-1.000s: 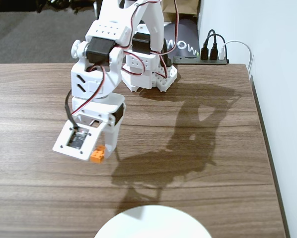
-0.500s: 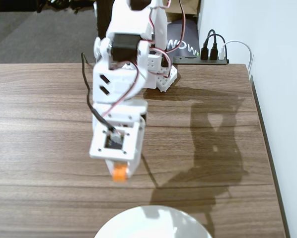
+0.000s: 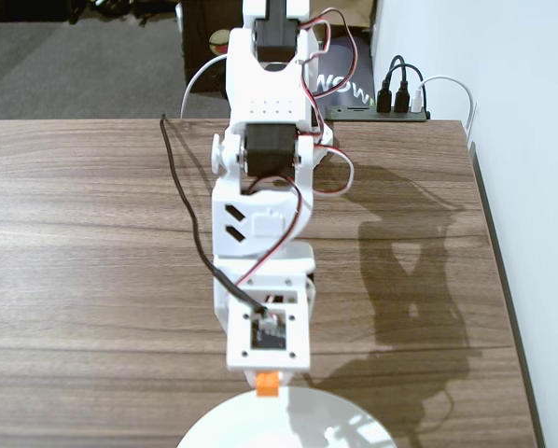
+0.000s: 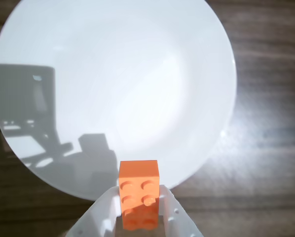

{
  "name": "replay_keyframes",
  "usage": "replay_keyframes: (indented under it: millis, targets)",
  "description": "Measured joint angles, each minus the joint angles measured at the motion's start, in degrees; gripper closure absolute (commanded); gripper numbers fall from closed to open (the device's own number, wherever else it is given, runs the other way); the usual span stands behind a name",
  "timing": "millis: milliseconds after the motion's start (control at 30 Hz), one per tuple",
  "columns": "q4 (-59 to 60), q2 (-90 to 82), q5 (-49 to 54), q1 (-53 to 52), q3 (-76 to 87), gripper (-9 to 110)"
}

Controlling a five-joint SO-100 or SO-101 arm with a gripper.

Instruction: Grasp a lego block and put it on the plate.

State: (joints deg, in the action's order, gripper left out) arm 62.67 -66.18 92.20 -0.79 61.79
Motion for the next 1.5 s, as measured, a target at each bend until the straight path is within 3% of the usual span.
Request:
replay_keyframes:
  millis: [800,933,1000,1500]
  targets:
    - [-1.3,16.0,-1.9,1.2,-11.2,95]
    - [-1.2,16.3,-3.0,1.2,-11.6,76]
    - [-1.2,16.3,-3.8,1.2,-11.8,74]
    - [4.0,9.5,-6.9,1.3,-11.4,74]
